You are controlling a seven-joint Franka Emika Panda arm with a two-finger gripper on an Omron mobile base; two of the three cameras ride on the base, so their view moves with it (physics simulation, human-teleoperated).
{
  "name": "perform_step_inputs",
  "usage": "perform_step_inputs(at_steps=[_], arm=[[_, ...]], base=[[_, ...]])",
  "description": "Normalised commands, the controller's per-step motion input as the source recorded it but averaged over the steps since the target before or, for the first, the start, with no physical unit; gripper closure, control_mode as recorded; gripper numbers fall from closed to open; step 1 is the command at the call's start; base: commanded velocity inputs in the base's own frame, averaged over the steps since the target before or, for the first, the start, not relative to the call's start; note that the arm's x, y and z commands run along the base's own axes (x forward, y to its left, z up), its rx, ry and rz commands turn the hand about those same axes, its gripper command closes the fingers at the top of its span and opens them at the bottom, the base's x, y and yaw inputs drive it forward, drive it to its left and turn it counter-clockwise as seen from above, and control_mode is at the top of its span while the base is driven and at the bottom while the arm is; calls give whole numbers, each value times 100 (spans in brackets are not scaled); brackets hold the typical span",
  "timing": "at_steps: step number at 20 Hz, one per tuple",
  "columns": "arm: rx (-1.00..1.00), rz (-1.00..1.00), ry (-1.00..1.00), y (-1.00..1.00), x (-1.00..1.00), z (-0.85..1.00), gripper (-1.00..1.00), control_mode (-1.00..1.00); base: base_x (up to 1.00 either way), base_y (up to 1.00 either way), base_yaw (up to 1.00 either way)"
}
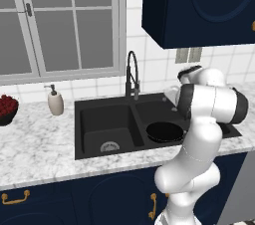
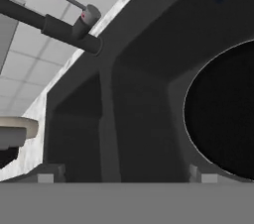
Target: Pick the pan and sponge and place them into the sink. Then turn on the water.
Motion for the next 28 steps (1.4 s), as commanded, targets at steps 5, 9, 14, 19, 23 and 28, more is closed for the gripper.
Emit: perform_step_inputs(at_steps=[5, 9, 14, 19, 23, 28], arm=[[9, 0, -11, 32, 30, 0, -100, -100], [10, 0, -10, 23, 35, 2, -100, -100], [4, 0, -3, 29, 34, 6, -100, -100], [5, 0, 0, 10, 44, 12, -100, -100], [2, 0, 0, 1, 50, 8, -100, -100], [0, 0, -1, 12, 45, -2, -100, -100]], base=[[0, 0, 0], [0, 0, 0], [0, 0, 0], [0, 0, 0], [0, 0, 0], [0, 0, 0]])
